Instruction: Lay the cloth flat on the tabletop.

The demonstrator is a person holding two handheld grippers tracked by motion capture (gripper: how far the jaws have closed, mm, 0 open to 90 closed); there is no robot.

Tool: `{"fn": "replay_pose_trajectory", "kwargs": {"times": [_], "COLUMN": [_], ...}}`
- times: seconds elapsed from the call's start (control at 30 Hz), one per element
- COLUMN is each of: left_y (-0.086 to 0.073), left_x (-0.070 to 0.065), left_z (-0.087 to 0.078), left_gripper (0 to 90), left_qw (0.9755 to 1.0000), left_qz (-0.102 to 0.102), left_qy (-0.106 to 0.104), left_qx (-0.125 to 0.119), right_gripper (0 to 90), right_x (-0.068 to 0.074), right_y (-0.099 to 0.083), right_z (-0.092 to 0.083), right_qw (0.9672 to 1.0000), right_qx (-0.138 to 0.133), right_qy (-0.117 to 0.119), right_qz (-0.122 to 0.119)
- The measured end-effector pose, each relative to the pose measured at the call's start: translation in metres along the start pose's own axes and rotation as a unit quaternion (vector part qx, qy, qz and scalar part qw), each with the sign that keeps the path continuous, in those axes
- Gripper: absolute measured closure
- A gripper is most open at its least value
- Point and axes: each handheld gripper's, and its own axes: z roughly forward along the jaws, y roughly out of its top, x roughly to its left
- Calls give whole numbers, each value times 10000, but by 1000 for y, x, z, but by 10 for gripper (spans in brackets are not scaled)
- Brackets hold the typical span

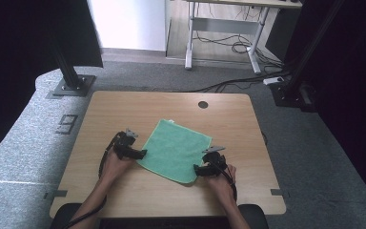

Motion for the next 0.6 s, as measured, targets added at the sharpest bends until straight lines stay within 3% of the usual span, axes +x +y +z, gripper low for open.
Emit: {"fn": "replay_pose_trajectory", "kwargs": {"times": [0.17,0.33,0.6], "left_y": [-15,-23,-24], "left_x": [-13,-25,-23], "left_z": [-11,-17,-13], "left_gripper": [104,104,64], "left_qw": [10000,9998,9998], "left_qz": [67,170,59], "left_qy": [-21,-22,-96], "left_qx": [-42,-67,-141], "right_gripper": [188,189,194], "right_x": [-14,-22,-31], "right_y": [7,16,17], "right_z": [7,13,16], "right_qw": [9999,9999,9999], "right_qx": [-36,-6,-50], "right_qy": [-65,-145,9], "right_qz": [105,-12,93]}}
